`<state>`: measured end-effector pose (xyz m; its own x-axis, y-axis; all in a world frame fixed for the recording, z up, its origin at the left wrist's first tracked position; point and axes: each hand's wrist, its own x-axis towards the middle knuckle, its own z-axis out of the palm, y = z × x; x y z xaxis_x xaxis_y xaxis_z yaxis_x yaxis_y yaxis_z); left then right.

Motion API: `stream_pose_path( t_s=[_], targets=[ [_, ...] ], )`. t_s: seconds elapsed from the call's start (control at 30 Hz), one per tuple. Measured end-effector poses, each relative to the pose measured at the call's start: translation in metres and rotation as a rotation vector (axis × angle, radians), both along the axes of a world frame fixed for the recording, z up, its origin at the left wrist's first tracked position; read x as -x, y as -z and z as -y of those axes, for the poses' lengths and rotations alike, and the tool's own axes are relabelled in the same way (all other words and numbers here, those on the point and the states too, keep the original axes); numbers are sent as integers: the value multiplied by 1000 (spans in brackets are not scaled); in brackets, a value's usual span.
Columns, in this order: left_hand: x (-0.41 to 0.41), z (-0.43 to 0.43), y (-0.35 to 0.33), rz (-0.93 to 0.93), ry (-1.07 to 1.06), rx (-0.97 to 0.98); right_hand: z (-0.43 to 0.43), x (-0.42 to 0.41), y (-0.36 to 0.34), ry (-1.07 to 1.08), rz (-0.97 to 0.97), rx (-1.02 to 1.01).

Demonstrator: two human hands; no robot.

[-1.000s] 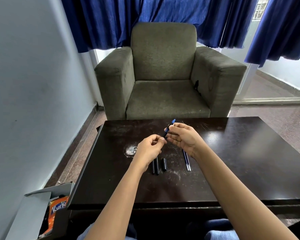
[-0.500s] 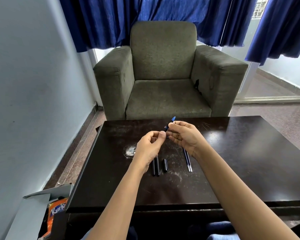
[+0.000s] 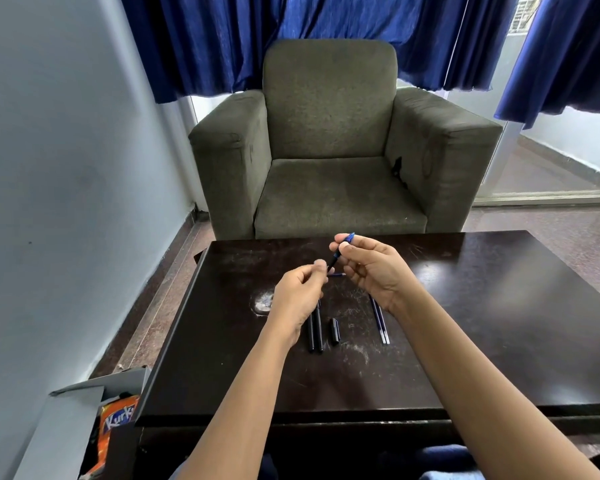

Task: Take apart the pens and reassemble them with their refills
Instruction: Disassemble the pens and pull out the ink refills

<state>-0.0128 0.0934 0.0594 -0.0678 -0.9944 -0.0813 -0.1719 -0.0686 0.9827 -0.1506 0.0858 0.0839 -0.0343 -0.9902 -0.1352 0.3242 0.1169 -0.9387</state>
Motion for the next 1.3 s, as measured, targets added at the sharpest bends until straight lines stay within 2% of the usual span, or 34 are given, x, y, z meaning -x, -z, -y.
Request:
stream_pose_path(
  t_s=[0.13,0.23,0.43,0.63,0.8,1.0,1.2,1.3],
  targets=[
    [-1,1,2,62,-16,62,-1,-2,0,30,-16,-20],
    [-4,1,4,35,-40,102,-1,-3,1,41,-31,-33],
    [0,-4,-6,-28,-23,-63,0,-3,1,53,-22,-44],
    [-2,-2,4,-28,20,58,-1,-1,1,47,-10,-45],
    [1,-5,-4,-24,13,-82,0,-2,1,37,-19,-48],
    [-2,-4,0,-6,-12,60,1,-2,2,31,-33,-55],
    [1,-7,-8,-33,33,-110,0,-4,3,24,-39,-58],
    [0,-10,-9,-23,41,-57,0,-4,3,22,-47,-63]
  ],
)
